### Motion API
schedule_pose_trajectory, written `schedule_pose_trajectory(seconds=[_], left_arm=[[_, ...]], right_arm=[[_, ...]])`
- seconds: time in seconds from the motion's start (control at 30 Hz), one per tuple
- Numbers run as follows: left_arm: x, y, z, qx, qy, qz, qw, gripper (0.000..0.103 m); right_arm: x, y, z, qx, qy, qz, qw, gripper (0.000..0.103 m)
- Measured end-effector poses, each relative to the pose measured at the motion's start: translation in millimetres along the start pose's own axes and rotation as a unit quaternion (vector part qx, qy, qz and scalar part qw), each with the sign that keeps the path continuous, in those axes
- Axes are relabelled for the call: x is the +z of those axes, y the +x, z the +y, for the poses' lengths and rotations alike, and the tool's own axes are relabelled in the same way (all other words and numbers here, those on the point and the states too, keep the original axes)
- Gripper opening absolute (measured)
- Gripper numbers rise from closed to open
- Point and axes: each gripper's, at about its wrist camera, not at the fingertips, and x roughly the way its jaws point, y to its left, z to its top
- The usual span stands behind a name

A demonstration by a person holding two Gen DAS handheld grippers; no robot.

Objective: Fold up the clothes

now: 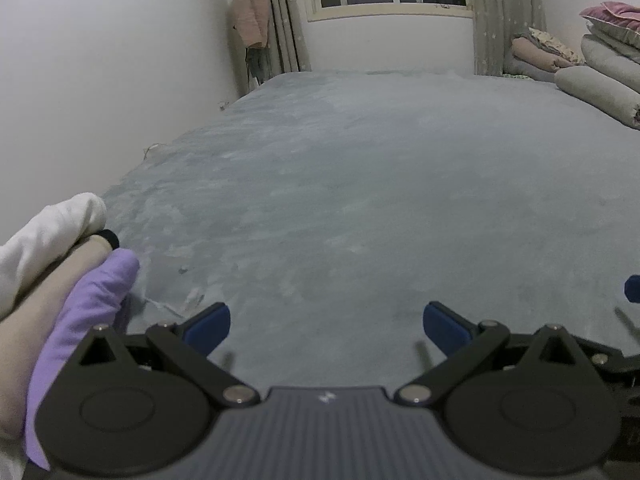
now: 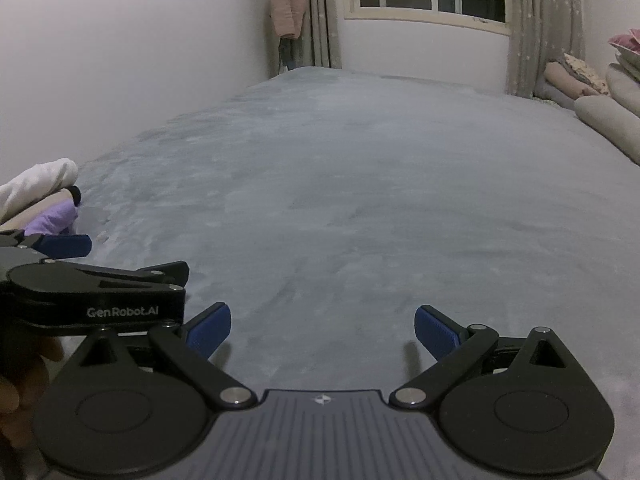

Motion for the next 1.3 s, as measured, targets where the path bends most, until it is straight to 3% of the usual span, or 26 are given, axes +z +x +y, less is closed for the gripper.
schedule_pose_trajectory(seconds=[0.43, 1.3], left_arm=[[-1, 31, 8, -0.046, -0.032, 0.030, 0.9980, 0.103], [-9, 35, -1, -0.033, -0.028, 0.020, 0.9988, 0.103]], right_arm=[[0, 16, -17, -0.039, 0.026, 0.013, 0.999, 0.099], [-4, 18, -18, -0.085, 0.031, 0.012, 0.996, 0.103]])
